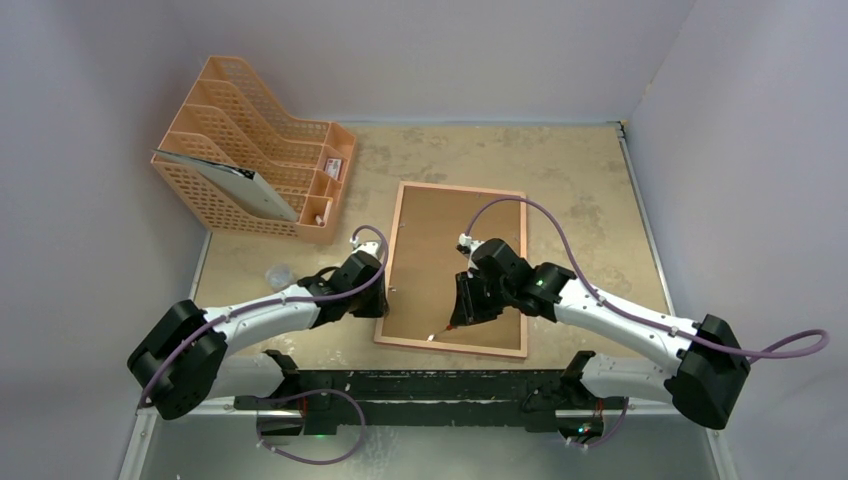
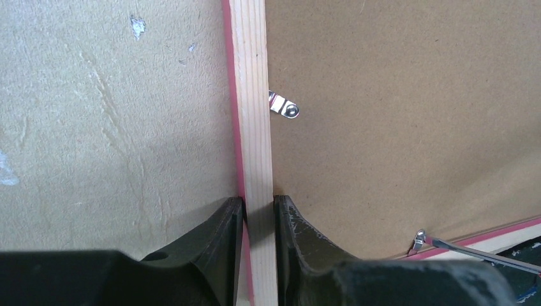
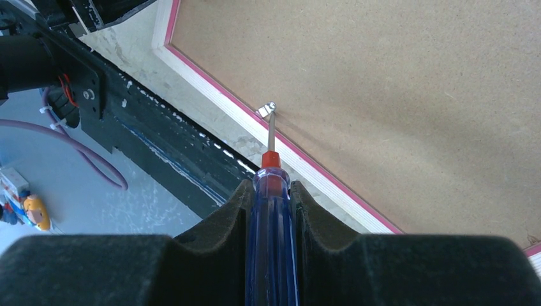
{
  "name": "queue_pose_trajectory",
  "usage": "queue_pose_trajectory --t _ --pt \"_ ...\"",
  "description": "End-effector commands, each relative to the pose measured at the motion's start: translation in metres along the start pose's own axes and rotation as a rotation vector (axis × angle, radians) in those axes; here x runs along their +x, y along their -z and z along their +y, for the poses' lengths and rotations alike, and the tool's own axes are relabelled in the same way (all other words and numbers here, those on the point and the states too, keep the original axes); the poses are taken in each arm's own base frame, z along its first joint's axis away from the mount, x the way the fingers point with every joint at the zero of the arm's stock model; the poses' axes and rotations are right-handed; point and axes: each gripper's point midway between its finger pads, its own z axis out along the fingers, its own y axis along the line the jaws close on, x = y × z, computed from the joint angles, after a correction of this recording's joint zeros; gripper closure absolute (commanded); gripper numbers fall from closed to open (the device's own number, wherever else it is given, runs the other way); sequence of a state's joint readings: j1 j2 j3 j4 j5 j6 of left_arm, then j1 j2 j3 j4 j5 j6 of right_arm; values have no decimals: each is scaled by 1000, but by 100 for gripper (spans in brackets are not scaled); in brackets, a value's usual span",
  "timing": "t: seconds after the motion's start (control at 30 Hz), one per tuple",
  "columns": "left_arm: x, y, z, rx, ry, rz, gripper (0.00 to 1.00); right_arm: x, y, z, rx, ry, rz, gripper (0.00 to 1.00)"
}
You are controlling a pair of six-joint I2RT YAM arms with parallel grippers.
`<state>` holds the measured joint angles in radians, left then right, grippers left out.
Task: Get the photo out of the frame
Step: Release the photo frame item from the photo frame.
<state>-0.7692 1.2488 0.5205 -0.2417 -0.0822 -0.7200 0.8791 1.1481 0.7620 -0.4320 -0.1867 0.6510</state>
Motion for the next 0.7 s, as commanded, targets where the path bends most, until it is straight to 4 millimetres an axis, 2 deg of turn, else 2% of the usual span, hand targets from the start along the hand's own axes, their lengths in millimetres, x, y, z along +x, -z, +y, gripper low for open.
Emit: queue_pose_trajectory --t 0.0,0.27,0.47,0.67 --pt "35 1 26 -91 -43 121 81 -2 -2 7 -32 5 -15 100" --pt "36 2 24 -80 -46 122 89 -6 -3 13 -66 -18 -47 100" --pt "35 2 25 -83 -40 117 91 -10 -2 3 -7 -43 -79 100" --pt "35 3 26 -88 -37 112 94 -18 4 5 -5 -44 -119 100"
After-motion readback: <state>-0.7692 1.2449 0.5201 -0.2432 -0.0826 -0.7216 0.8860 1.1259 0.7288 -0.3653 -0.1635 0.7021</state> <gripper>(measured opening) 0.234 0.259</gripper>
